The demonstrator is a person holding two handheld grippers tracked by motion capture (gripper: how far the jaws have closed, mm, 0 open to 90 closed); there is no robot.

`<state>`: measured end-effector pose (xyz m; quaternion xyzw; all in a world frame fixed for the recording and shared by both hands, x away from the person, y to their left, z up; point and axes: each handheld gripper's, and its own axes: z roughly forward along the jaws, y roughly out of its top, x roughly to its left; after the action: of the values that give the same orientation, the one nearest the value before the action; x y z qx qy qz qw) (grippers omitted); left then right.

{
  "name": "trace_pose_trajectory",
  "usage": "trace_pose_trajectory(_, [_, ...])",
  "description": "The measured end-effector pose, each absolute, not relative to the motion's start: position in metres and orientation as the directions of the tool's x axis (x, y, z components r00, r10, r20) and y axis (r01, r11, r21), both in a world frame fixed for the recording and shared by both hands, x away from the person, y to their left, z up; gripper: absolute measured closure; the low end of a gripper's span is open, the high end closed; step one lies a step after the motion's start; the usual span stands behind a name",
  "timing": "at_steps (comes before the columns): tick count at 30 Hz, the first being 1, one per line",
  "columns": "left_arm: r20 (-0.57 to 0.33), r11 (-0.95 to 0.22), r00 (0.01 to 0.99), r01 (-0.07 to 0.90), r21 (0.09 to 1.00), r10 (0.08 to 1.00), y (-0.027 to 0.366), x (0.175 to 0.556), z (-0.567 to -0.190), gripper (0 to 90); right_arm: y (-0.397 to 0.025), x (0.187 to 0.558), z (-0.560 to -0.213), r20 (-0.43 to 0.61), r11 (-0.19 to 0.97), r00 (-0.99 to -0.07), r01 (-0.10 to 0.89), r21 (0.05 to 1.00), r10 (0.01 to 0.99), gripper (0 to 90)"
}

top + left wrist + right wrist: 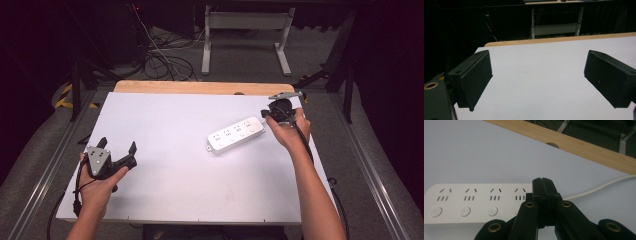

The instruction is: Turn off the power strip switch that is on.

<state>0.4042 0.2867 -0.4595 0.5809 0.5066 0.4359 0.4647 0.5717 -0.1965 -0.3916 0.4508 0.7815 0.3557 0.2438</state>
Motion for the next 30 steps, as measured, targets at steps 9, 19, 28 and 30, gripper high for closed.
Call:
trace_pose_trajectory(9, [0.036,-0.054,0.101,0.183,0.982,0.994,0.287,0.403,-0.46,8.6,-0.21,0.541,-0.37,-0.038,0.313,-0.54,0.427,0.848,0.841,90.0])
trace_pose_trajectory(19, [0.038,-0.055,0.096,0.185,0.981,0.995,0.287,0.403,-0.46,8.6,-0.238,0.484,-0.375,0.036,0.185,-0.61,0.295,0.938,0.792,90.0])
trace_pose_trajectory(28, [0.033,-0.051,0.097,0.184,0.982,0.995,0.287,0.403,-0.459,8.6,-0.26,0.435,-0.393,0.009,0.034,-0.6,0.06,0.998,0.8,90.0])
trace_pose_trajectory(30, [0.029,-0.046,0.097,0.179,0.983,0.995,0.287,0.402,-0.458,8.6,-0.264,0.423,-0.398,-0.003,0.015,-0.589,0.016,1.0,0.808,90.0])
